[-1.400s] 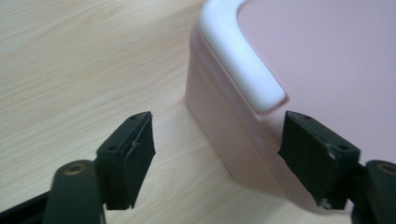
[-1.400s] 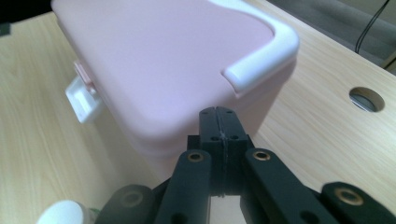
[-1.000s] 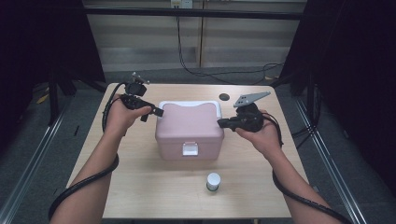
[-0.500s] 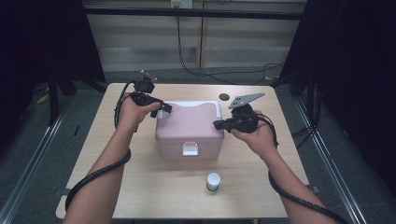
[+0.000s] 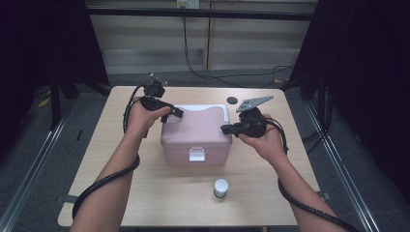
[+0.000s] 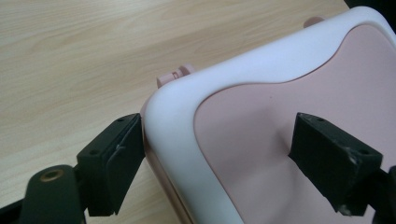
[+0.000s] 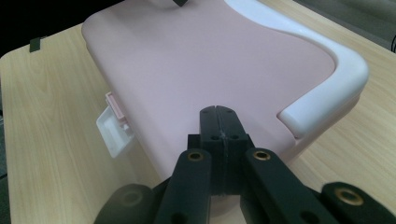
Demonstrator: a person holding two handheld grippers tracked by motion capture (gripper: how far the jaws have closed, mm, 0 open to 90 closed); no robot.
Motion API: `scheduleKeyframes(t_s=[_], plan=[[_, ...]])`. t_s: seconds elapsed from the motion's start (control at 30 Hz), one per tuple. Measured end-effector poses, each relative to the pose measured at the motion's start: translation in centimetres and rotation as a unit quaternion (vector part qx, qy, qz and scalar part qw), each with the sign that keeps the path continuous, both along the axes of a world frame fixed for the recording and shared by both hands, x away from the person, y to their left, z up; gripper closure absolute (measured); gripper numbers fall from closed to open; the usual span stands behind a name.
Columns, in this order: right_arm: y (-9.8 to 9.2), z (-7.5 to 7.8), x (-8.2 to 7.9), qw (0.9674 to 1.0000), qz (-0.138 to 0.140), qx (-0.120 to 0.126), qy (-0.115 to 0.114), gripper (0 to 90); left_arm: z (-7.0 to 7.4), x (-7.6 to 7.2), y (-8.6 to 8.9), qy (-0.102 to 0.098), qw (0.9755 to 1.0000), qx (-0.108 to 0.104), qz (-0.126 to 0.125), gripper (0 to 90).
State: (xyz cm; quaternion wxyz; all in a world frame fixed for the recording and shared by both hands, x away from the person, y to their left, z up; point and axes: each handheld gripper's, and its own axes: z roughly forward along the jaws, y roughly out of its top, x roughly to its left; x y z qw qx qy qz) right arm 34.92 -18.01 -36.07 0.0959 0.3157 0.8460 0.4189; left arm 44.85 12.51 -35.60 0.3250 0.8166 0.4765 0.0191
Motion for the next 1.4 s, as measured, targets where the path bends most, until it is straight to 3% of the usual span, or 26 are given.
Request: scheduleKeyframes(t_s=[0.7, 0.73, 0.8, 0.83, 0.9, 0.97, 1.07, 1.1, 1.2, 1.23, 1.4], plan=[[0.5, 0.3, -0.3, 0.9998, -0.012, -0.018, 0.003, 90.0, 2.0, -1.1, 0.3, -0.022, 0.9997, 0.000, -0.001, 21.9], [0.5, 0.3, -0.3, 0.9998, -0.012, -0.018, 0.003, 90.0, 2.0, -1.1, 0.4, -0.022, 0.9998, -0.003, -0.003, 21.9], [0.6, 0.3, -0.4, 0.9996, -0.016, -0.024, 0.000, 90.0, 2.3, -1.4, 0.3, -0.017, 0.9989, -0.040, -0.017, 31.8], [0.7, 0.4, -0.3, 0.9996, -0.017, -0.025, 0.001, 90.0, 2.6, -1.6, 0.0, -0.020, 0.9989, -0.036, -0.020, 30.7], [0.7, 0.4, -0.3, 0.9995, -0.016, -0.025, 0.003, 90.0, 2.9, -2.0, -0.6, -0.032, 0.9991, 0.000, -0.027, 28.6], [0.6, 0.3, -0.4, 0.9997, -0.017, -0.018, 0.006, 90.0, 2.8, -1.9, -0.8, -0.028, 0.9994, 0.007, -0.019, 27.8], [0.6, 0.4, -0.5, 0.9996, -0.017, -0.022, 0.002, 90.0, 2.2, -1.6, -0.5, -0.022, 0.9990, 0.038, -0.001, 26.3], [0.7, 0.4, -0.5, 0.9995, -0.018, -0.027, 0.001, 90.0, 1.7, -1.2, 0.0, -0.016, 0.9989, 0.041, 0.016, 24.3], [0.8, 0.4, -0.5, 0.9995, -0.018, -0.027, 0.001, 90.0, 1.1, -0.8, 0.3, -0.006, 0.9988, 0.042, 0.024, 21.2], [0.7, 0.4, -0.4, 0.9995, -0.018, -0.026, 0.003, 90.0, 0.6, -0.4, 0.5, 0.009, 0.9990, 0.031, 0.031, 18.2], [0.6, 0.4, -0.3, 0.9996, -0.017, -0.020, 0.005, 90.0, 0.3, 0.2, 0.4, 0.024, 0.9991, 0.013, 0.033, 16.7]])
